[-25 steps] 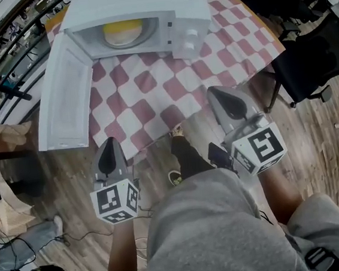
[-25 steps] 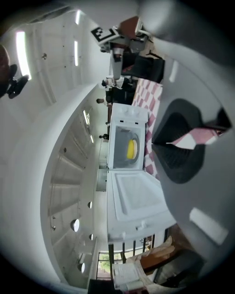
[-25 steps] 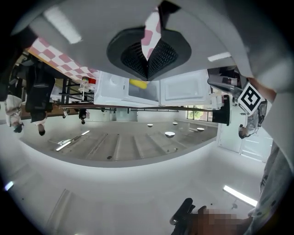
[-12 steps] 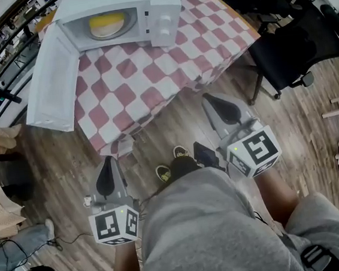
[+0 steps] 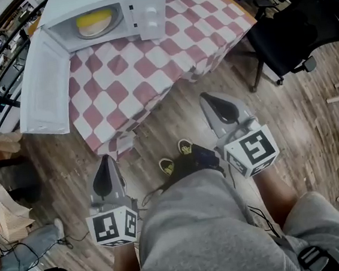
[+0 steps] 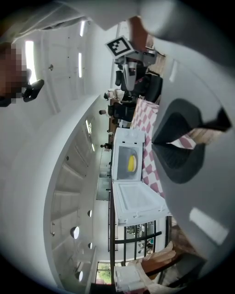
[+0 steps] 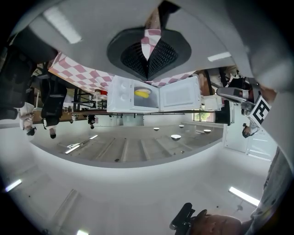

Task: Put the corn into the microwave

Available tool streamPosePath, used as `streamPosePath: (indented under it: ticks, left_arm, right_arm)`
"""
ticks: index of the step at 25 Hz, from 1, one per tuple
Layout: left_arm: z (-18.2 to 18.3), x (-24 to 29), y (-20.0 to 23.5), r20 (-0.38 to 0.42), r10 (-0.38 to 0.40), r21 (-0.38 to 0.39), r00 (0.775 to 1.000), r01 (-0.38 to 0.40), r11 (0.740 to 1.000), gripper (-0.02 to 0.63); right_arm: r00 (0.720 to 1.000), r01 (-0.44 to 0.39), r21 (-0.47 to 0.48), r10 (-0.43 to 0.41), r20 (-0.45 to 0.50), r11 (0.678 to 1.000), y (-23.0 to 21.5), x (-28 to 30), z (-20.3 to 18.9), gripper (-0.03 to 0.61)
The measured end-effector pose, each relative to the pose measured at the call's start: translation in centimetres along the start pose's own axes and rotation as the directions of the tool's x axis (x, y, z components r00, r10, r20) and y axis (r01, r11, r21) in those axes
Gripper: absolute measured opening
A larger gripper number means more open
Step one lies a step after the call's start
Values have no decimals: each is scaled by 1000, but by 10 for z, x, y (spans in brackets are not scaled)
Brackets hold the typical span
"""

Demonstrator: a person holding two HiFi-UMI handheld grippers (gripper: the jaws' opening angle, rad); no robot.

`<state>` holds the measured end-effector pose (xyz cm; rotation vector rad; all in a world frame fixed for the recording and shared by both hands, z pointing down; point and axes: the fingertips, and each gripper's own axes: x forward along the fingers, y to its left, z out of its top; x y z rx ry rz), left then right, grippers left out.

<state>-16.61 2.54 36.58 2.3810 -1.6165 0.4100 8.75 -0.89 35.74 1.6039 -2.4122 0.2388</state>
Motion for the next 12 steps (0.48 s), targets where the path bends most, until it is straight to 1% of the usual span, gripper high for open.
streamPosePath:
  ticks: [3, 12]
  left_arm:
    - [7, 3, -1, -2, -1, 30, 1000, 1, 1000, 9]
    - [15, 9, 1, 3, -3, 52, 1000, 3, 999, 9]
  right_arm:
    - [1000, 5, 18, -5, 6, 1000, -1, 1, -4, -2]
    - [1000, 15, 31, -15, 11, 999, 1, 3, -11, -2]
